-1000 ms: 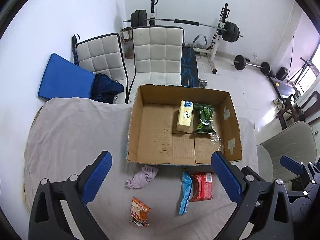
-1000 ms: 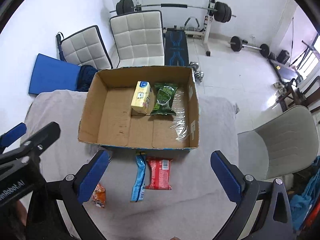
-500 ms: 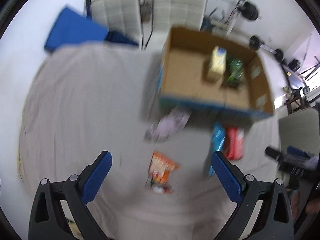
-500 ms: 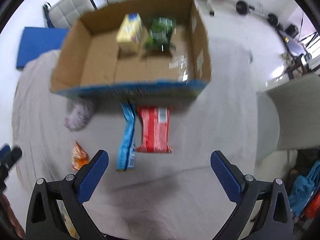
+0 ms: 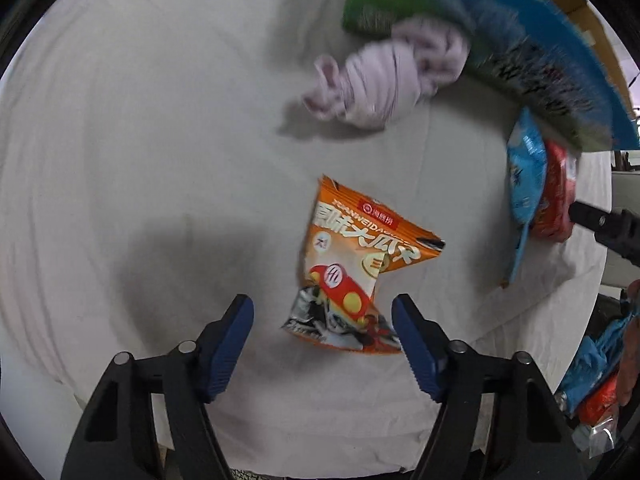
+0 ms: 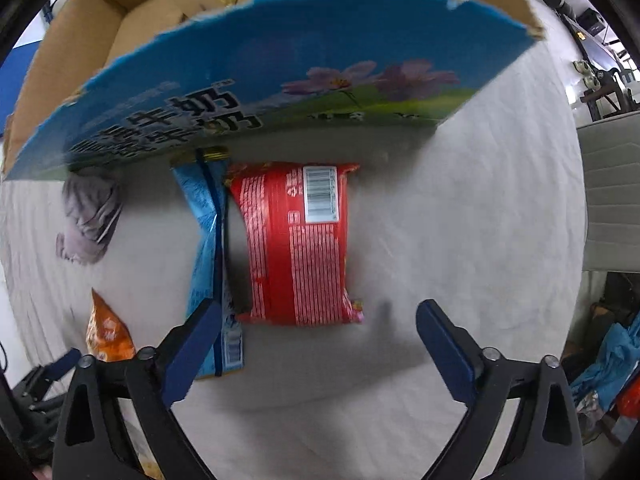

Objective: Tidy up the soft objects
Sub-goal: 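Grasp the orange snack bag with the left tool while the right tool grasps the red pack, then carry both snacks into the box and open both tools to release them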

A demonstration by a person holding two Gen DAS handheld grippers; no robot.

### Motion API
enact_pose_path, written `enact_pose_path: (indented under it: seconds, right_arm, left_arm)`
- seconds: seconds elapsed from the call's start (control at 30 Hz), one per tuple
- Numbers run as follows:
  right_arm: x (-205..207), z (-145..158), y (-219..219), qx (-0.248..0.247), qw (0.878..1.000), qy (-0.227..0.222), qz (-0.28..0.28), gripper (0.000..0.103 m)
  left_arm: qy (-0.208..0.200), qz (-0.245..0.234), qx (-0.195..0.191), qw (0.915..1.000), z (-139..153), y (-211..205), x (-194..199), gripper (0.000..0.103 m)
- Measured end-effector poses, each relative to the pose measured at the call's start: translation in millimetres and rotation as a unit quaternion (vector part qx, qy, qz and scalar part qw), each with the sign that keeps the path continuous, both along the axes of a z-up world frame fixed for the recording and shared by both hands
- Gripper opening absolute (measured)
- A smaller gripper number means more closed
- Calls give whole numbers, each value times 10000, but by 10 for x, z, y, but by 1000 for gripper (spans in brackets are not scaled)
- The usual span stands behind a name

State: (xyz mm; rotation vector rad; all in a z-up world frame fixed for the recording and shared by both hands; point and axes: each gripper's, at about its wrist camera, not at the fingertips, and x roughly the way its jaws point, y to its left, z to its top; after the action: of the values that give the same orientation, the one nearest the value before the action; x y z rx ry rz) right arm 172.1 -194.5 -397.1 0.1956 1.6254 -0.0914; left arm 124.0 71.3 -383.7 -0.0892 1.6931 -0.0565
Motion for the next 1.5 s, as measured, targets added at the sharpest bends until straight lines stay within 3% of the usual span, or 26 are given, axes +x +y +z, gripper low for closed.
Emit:
enact_pose_path:
  seconds: [0.07, 0.2, 0.3, 0.5, 0.67, 1.07, 1.2, 1.37, 1.5]
  right_arm:
    - [44, -81, 15, 3, 10000, 40, -11, 90]
    - [95, -292, 53, 48, 9995, 323, 16, 63]
    - [79, -335, 57, 105, 9993, 345, -39, 58]
    - [-211, -310, 64, 85, 9989, 458, 45, 55]
    - [-427, -254, 13, 178, 9987, 480, -13, 54]
    - [-465, -184, -25, 772, 9969, 62, -130, 53]
    - [-531, 297, -45, 995, 9945, -322, -95, 52]
    - [-331, 996, -119, 1092, 9903, -856, -47, 52]
    - [-205, 1423, -185, 1050, 9874, -1186, -14, 52]
  left_arm:
    - [134, -31, -81, 9999, -135, -35, 19, 69]
    - [336, -32, -204, 9992, -315, -97, 35, 59]
    - [339, -60, -149, 9993, -388, -117, 54, 53]
    - [239, 2, -91, 9997, -380, -139, 76, 40]
    - [125, 80, -112, 9998, -316, -165, 64, 37]
    - [-502, 27, -513, 9974, 475, -277, -52, 37]
    - [-818, -36, -738, 9939, 861, -359, -30, 37]
    - [-1215, -206, -858, 9887, 1435, -598, 180, 37]
    - [-1308, -249, -842, 9875, 1664, -764, 449, 37]
